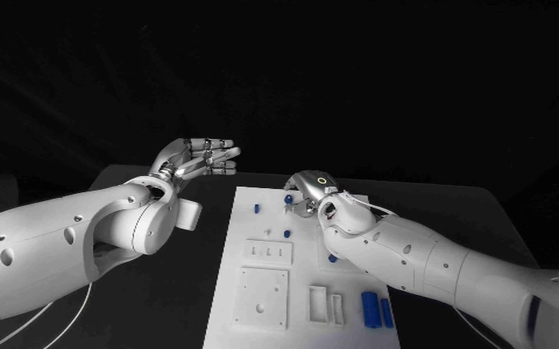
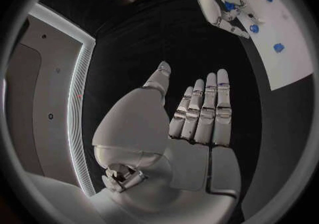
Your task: Assemble the parts on the task board
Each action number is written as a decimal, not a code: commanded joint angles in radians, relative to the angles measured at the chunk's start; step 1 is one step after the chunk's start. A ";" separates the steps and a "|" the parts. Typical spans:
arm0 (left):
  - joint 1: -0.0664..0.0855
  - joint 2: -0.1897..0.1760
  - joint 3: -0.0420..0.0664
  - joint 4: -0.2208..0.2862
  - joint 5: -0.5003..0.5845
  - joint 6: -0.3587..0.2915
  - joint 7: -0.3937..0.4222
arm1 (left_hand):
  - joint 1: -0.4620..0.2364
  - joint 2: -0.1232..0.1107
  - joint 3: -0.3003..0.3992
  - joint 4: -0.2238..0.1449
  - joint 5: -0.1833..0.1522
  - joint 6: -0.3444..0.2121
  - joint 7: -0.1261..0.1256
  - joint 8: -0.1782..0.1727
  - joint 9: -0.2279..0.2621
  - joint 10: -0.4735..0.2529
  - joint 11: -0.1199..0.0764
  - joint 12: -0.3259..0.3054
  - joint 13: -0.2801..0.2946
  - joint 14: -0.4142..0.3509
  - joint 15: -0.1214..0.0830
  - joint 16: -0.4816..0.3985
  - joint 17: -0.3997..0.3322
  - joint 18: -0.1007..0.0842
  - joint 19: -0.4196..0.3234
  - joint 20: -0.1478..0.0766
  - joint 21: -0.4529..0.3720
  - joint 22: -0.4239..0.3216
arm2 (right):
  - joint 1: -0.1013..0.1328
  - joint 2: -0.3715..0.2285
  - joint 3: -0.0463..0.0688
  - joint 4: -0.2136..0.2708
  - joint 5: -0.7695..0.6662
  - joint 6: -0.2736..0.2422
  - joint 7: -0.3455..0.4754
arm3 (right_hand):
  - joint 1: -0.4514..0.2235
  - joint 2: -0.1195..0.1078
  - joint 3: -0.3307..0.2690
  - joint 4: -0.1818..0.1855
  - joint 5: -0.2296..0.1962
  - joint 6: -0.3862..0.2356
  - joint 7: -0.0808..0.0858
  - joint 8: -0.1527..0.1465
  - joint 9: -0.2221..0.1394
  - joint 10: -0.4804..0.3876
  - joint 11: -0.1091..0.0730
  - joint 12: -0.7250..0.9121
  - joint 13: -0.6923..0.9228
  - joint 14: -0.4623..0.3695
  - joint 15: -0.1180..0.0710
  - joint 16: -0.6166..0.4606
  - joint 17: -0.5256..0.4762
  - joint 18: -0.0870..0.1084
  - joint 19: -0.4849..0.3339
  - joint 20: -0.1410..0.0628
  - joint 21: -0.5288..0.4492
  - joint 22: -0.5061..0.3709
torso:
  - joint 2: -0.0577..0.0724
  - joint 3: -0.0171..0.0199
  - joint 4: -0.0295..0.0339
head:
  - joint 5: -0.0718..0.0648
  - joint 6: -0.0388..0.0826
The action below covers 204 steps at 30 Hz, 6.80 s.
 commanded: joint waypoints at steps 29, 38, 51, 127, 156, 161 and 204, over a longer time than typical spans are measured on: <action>0.001 -0.023 -0.002 0.002 -0.003 0.023 0.003 | 0.011 0.007 -0.002 -0.016 -0.003 0.002 0.002 0.003 0.001 -0.006 -0.001 0.005 0.001 -0.006 -0.001 -0.003 -0.001 -0.005 -0.009 0.001 0.004 -0.001 | -0.026 -0.326 0.122 0.241 0.050 0.143 -0.013 | -0.041 0.034 -0.136 -0.065 0.045 0.009 0.006 -0.001 0.001 0.255 -0.127 0.792 0.935 -0.028 -0.072 0.146 0.263 -0.089 0.035 -0.073 0.324 0.250 | 0.007 0.0188 -0.0413 | 0.002 0.028; 0.000 -0.021 -0.002 -0.001 -0.003 0.025 0.002 | 0.012 0.010 -0.003 -0.020 -0.003 0.002 0.002 0.003 0.001 -0.006 -0.001 0.005 0.001 -0.006 -0.001 -0.003 -0.001 -0.004 -0.009 0.001 0.005 -0.001 | -0.041 -0.307 0.122 0.200 0.053 0.191 -0.012 | -0.044 0.034 -0.147 -0.050 0.050 0.001 0.009 -0.001 0.000 0.282 -0.122 0.945 1.050 -0.008 -0.066 0.175 0.488 -0.083 0.039 -0.066 0.385 0.368 | 0.007 0.0167 -0.0377 | 0.000 0.022; 0.000 -0.020 -0.003 -0.005 -0.003 0.027 0.002 | 0.012 0.010 -0.003 -0.020 -0.003 0.002 0.002 0.003 0.001 -0.006 -0.001 0.005 0.001 -0.006 -0.001 -0.003 -0.001 -0.004 -0.009 0.001 0.005 -0.001 | -0.051 -0.280 0.122 0.154 0.074 0.158 -0.013 | -0.051 0.040 -0.096 -0.070 0.020 0.011 0.009 -0.001 0.000 0.285 -0.121 0.955 1.057 -0.002 -0.066 0.185 0.526 -0.082 0.047 -0.065 0.389 0.408 | 0.007 0.0158 -0.0379 | -0.001 0.019; 0.000 -0.018 -0.003 -0.025 -0.010 0.035 -0.007 | 0.012 0.015 -0.006 -0.029 -0.003 0.000 0.002 0.003 0.001 -0.008 -0.001 0.005 0.001 -0.008 0.000 -0.003 -0.001 -0.004 -0.012 0.002 0.008 -0.001 | -0.052 -0.223 0.131 0.079 0.236 0.118 0.011 | -0.059 0.047 -0.209 0.011 0.058 -0.031 0.016 -0.001 0.000 0.280 -0.115 0.955 1.053 -0.001 -0.061 0.189 0.541 -0.073 0.057 -0.060 0.372 0.463 | 0.006 0.0160 -0.0405 | 0.007 0.016; -0.004 -0.013 -0.003 -0.035 -0.013 0.036 -0.008 | 0.012 0.016 -0.006 -0.031 -0.002 -0.002 0.002 0.003 0.001 -0.009 0.000 0.005 0.001 -0.008 0.000 -0.003 -0.001 -0.004 -0.013 0.002 0.009 -0.002 | -0.052 -0.217 0.149 0.082 0.266 0.110 0.010 | -0.076 0.055 -0.212 0.047 0.098 -0.011 0.011 -0.001 0.001 0.292 -0.118 0.973 1.068 0.002 -0.063 0.208 0.556 -0.072 0.059 -0.061 0.396 0.469 | 0.006 0.0153 -0.0393 | 0.004 0.009; -0.004 -0.013 -0.003 -0.035 -0.013 0.035 -0.009 | 0.012 0.016 -0.006 -0.031 -0.002 -0.002 0.002 0.003 0.001 -0.009 0.000 0.005 0.001 -0.008 0.000 -0.003 -0.001 -0.004 -0.013 0.002 0.009 -0.002 | -0.052 -0.216 0.151 0.081 0.270 0.118 0.010 | -0.076 0.057 -0.212 0.053 0.102 -0.007 0.010 -0.001 0.001 0.294 -0.119 0.976 1.071 0.002 -0.064 0.211 0.558 -0.072 0.059 -0.061 0.401 0.470 | 0.006 0.0157 -0.0388 | 0.005 0.010; -0.004 -0.002 -0.003 -0.042 -0.019 0.036 -0.010 | 0.015 0.027 -0.008 -0.049 -0.001 -0.005 0.003 0.003 0.000 -0.009 0.000 0.005 0.001 -0.009 0.000 -0.001 -0.001 -0.003 -0.015 0.003 0.012 -0.001 | -0.047 -0.186 0.151 0.043 0.218 0.198 -0.003 | -0.080 0.063 -0.059 -0.068 0.186 0.060 -0.001 -0.003 0.001 0.305 -0.130 0.993 1.097 0.001 -0.071 0.221 0.570 -0.086 0.056 -0.069 0.427 0.475 | 0.006 0.0146 -0.0417 | 0.006 0.006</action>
